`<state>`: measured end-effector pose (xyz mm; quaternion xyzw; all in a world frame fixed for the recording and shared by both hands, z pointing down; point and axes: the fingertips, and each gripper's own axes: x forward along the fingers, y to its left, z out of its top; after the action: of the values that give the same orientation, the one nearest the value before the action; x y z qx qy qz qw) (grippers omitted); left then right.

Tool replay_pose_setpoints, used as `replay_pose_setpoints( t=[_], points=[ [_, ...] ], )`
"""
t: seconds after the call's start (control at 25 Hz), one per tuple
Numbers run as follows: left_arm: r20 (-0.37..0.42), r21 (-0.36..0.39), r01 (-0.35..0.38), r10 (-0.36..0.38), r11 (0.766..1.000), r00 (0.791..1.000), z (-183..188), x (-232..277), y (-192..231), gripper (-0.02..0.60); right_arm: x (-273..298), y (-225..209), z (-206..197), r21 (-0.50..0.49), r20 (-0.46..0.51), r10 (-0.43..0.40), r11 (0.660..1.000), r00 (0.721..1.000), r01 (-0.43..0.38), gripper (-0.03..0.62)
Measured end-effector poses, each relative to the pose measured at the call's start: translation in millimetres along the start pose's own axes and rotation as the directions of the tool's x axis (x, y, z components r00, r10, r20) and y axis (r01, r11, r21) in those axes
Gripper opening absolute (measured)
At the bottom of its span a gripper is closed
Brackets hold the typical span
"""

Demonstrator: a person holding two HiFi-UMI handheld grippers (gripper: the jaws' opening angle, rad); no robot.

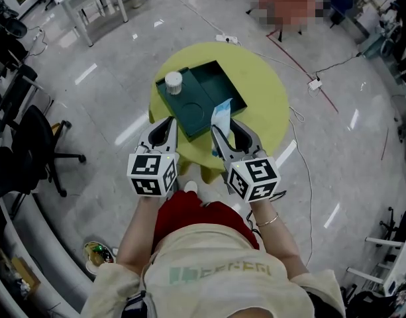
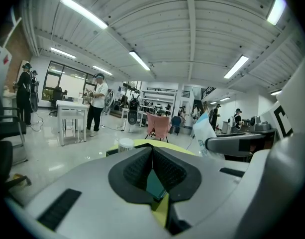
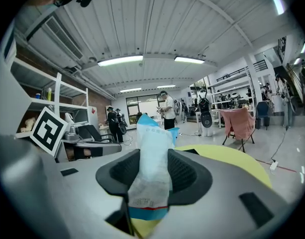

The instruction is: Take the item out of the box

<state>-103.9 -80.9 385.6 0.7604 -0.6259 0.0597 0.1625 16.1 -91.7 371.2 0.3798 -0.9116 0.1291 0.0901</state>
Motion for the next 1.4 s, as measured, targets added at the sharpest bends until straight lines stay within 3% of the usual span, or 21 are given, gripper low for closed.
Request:
replay_pose_setpoints(
  t=[1.0, 1.4],
  points=[
    [-0.007, 0.029, -0.008, 0.008, 1.000, 1.000, -20, -36, -76, 0.025, -78, -18, -14, -0.017, 0.030, -0.023, 1.000, 0.999, 0.024, 0.199],
    [-0.013, 0.048, 0.015, -0.014, 0.999, 1.000, -20, -29, -94, 0.025, -85, -34, -18, 0.054, 0.028, -0.032, 0.998, 0.999, 0.031, 0.199]
  ],
)
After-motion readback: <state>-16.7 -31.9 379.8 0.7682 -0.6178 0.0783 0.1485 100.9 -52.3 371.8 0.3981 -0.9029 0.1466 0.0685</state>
